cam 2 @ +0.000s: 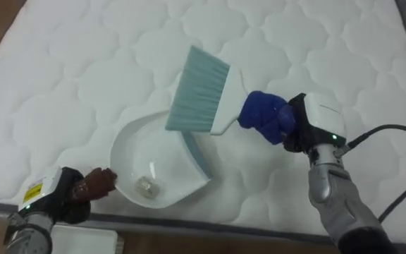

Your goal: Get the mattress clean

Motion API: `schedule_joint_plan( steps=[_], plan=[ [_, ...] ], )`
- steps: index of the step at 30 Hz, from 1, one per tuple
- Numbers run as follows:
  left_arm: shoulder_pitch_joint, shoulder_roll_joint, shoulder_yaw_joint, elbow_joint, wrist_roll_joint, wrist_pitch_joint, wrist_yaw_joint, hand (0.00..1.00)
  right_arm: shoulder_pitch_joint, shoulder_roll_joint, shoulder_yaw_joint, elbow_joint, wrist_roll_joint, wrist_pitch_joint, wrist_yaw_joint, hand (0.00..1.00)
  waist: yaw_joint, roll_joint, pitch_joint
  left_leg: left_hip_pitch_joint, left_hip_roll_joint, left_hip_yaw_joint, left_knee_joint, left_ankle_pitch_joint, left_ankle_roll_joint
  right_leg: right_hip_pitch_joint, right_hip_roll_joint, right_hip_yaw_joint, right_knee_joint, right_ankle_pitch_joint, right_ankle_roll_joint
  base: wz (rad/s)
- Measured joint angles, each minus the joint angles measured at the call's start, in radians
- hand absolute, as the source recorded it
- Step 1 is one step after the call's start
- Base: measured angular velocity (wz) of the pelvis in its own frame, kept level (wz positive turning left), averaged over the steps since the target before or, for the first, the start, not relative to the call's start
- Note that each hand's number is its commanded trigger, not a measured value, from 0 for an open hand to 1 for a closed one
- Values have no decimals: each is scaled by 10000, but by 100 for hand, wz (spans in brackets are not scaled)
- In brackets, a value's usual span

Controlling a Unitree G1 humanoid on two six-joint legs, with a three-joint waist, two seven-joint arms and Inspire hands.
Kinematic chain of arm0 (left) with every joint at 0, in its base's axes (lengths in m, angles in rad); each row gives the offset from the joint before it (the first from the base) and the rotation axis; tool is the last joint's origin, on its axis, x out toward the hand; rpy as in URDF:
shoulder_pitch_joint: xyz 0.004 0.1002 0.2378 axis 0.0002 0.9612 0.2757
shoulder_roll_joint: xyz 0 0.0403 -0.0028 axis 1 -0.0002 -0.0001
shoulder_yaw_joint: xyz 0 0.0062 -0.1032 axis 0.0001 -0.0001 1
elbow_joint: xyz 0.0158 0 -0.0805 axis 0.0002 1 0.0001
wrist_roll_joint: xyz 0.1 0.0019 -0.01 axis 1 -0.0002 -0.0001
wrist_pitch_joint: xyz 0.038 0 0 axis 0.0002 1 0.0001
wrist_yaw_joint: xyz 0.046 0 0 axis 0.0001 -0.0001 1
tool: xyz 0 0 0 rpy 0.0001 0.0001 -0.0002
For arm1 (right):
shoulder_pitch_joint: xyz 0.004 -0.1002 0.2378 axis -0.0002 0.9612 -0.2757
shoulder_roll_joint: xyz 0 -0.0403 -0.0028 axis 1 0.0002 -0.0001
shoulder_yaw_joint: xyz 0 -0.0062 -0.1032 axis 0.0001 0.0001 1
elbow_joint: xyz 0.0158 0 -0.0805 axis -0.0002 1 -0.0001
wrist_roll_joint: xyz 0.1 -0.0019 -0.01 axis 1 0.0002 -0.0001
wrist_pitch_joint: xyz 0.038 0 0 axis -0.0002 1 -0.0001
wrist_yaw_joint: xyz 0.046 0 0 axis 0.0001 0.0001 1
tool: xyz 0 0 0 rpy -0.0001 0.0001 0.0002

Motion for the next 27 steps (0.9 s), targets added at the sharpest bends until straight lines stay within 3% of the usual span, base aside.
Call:
schedule_joint_plan(
  steps=[2,5,9,12,15,19,24,27],
  plan=[
    [500,-78,334,-510,46,-5,-19,100,617,76,-291,-3,237,4,-170,0,-92,53,-84,445,32,9,-311,15,-26,589,49,-41,-299,-120,131,32],
    [730,-274,733,-756,44,-2,-184,100,1247,217,-645,-46,752,8,-213,0,-347,89,-120,668,25,5,-356,29,-48,1064,-90,-279,-297,-417,214,51],
    [903,-319,915,-804,56,-5,-313,100,1642,476,-963,-49,1350,10,-213,0,-617,125,-140,883,41,131,-367,58,-102,1550,-85,-240,-380,-610,265,42],
    [1130,-358,929,-1092,56,-12,-408,100,1721,497,-1136,-331,1679,11,-223,0,-733,276,-195,1041,55,225,-572,91,-159,1760,-55,-251,-577,-628,252,13],
    [1329,-375,932,-1199,44,-35,-422,100,1867,557,-1144,-644,1875,5,-242,0,-769,356,-185,1431,43,242,-836,158,-210,2100,-32,-269,-706,-632,259,6],
    [1542,-626,1232,-1290,25,-123,-488,100,1957,613,-1144,-876,1938,-7,-240,0,-647,424,-204,1713,18,285,-1171,269,-231,2281,-16,-296,-822,-637,268,1],
    [1544,-669,1458,-1442,35,-239,-507,100,2024,796,-1146,-928,1985,-14,-236,0,-635,432,-170,1821,11,220,-1181,328,-236,2774,-62,-633,-1102,-709,332,29],
    [1525,-671,1588,-1853,41,-478,-692,100,2083,894,-1164,-1265,2001,-14,-263,0,-672,378,-130,1653,-175,-297,-1166,386,-190,3024,-176,-842,-1157,-858,459,79]
  ],
)
